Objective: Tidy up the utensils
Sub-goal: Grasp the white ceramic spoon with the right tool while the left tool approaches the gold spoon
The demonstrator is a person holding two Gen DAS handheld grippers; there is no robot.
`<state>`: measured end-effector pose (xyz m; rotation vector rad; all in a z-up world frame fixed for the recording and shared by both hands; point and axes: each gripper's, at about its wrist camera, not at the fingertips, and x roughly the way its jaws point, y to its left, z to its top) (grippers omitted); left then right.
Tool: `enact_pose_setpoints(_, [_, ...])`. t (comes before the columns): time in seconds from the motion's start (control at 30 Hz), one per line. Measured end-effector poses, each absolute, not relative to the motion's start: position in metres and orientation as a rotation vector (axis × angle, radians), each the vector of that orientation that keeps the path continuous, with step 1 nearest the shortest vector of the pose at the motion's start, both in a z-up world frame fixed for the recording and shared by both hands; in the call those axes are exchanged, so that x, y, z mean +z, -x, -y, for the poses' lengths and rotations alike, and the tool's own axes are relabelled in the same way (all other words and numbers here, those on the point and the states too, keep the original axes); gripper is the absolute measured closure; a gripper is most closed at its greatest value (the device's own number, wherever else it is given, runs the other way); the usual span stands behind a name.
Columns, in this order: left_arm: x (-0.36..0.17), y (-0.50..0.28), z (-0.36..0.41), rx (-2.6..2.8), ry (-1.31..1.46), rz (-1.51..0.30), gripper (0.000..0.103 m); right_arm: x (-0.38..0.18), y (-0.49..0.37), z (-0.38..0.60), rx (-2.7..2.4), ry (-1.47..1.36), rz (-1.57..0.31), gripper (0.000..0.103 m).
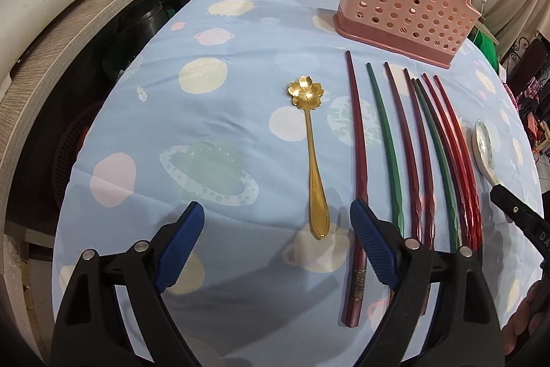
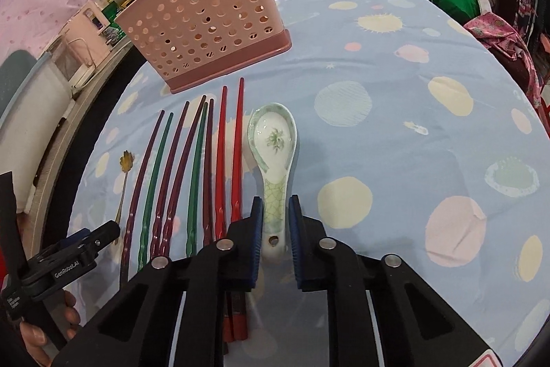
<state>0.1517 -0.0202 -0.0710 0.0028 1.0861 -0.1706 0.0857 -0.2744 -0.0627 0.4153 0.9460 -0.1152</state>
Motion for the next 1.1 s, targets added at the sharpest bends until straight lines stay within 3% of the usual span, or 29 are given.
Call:
enact_pose_setpoints(0.33, [-0.075,-0.152,0.026,-0.184,-0.019,-1.068,0.023,-0.069,-0.083,0.272,-0.105,-0.404,-0.945,0.093])
enact_pose_setpoints(0.4, [-0.074,-0.151,0.028,-0.189,-0.028,-1.058,0.036,-0.069,-0.082,0.273,-0.104,-0.411,-0.944,0.093])
enact_pose_setpoints(0.63, [-0.069,-0.149,0.031,-0.231,-0.022,-1.048,0.058,-0.069,-0.076,0.274,-0.102,-0.425,-0.947,0.095])
enact_pose_setpoints(0.8, [-0.068,-0.144,0.034,-0.284,-0.013,-1.057,0.093,-0.068,-0.073,0.275,-0.104,-0.433,-0.946,0.095])
enact_pose_setpoints(1.1, [-0.054,-0.135,0.034,-0.309,-0.013,-1.04,0.093,-0.051,-0.06,0.281,-0.121,-0.434,-0.914,0.095])
